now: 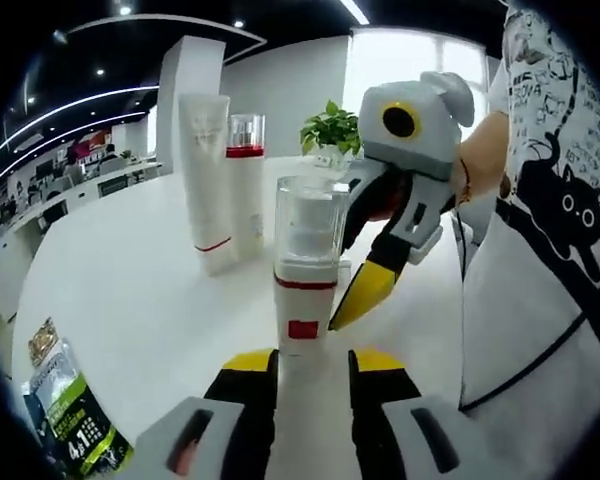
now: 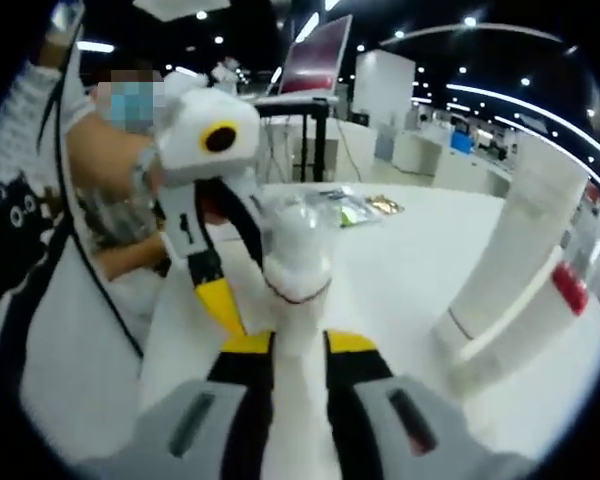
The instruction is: Arrange the skincare products in the storage area until every visible bottle or jar stands upright without overlapping.
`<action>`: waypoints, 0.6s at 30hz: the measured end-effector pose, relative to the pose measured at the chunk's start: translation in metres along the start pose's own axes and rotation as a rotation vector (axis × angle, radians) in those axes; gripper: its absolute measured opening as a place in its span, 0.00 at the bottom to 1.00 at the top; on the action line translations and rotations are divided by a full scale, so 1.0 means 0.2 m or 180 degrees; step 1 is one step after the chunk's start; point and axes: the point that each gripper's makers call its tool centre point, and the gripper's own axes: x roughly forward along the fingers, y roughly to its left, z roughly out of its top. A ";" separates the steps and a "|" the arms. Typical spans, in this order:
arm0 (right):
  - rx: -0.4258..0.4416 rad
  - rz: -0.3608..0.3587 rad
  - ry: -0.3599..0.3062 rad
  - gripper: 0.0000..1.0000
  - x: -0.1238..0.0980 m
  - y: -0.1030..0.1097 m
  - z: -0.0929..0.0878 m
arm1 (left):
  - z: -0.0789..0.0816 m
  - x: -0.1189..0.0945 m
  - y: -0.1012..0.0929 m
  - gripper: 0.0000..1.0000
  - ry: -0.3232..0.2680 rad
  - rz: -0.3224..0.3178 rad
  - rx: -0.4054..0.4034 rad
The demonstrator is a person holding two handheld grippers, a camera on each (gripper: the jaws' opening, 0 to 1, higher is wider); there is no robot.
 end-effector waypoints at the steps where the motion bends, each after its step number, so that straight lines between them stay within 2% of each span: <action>1: 0.0011 -0.0011 0.0005 0.17 0.00 -0.01 -0.01 | 0.00 0.00 0.00 0.28 0.0003 0.0004 -0.0003; 7: 0.0078 -0.0203 0.0082 0.16 0.00 -0.08 -0.05 | -0.02 0.01 -0.04 0.26 0.0073 -0.0008 -0.0002; 8: 0.0099 -0.0298 0.0094 0.15 -0.01 -0.11 -0.06 | -0.02 0.01 -0.04 0.26 0.0076 -0.0005 0.0000; 11: 0.0143 -0.0364 0.0107 0.15 -0.02 -0.12 -0.07 | -0.02 0.01 -0.01 0.22 0.0093 0.0142 -0.0058; 13: 0.0229 -0.0406 0.0074 0.15 -0.04 -0.13 -0.07 | -0.01 0.00 0.07 0.19 0.0042 0.0433 -0.0062; 14: 0.0237 -0.0416 0.0073 0.15 -0.05 -0.13 -0.07 | 0.00 0.00 0.09 0.19 0.0020 0.0492 -0.0064; 18: 0.0310 -0.0469 0.0086 0.15 -0.07 -0.12 -0.10 | 0.01 0.02 0.08 0.18 -0.0024 0.0461 -0.0065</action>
